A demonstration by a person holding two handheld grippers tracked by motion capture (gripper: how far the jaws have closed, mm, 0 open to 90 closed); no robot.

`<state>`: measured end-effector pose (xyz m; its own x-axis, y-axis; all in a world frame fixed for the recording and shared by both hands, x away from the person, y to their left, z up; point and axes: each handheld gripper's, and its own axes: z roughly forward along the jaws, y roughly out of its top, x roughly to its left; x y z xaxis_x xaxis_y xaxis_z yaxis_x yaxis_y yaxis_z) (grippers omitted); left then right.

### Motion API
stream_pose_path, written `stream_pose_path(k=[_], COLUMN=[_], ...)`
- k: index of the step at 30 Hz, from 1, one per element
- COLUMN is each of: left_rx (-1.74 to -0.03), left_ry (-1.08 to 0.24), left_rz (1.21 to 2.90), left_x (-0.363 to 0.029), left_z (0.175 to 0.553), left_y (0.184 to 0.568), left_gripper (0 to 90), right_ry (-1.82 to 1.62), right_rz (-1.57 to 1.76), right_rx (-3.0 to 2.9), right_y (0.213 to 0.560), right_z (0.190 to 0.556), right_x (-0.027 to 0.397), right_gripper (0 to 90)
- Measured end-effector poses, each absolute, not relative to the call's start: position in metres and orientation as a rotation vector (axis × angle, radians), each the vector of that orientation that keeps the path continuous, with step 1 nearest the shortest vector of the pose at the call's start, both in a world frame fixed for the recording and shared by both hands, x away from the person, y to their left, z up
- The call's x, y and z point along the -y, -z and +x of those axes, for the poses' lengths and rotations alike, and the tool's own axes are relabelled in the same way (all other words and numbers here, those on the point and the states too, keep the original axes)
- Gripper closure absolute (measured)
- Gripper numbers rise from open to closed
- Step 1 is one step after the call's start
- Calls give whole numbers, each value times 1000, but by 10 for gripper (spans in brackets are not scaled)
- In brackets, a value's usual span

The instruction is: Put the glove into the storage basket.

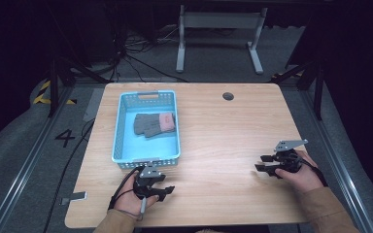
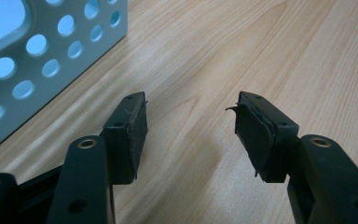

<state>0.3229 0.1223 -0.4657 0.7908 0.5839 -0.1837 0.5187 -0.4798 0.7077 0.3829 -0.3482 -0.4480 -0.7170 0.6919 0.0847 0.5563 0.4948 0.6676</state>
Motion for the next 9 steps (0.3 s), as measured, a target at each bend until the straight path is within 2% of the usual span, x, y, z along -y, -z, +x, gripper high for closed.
stream_pose_path(k=[9], left_rx=[-805], left_ry=[-149], left_rz=[2168], left_x=[-121], left_z=[322], left_y=[465], left_gripper=[407], right_ry=[-1036], right_rz=[1082], right_rx=[-2527], right_y=[447], right_z=[382], right_x=[348], right_gripper=[484])
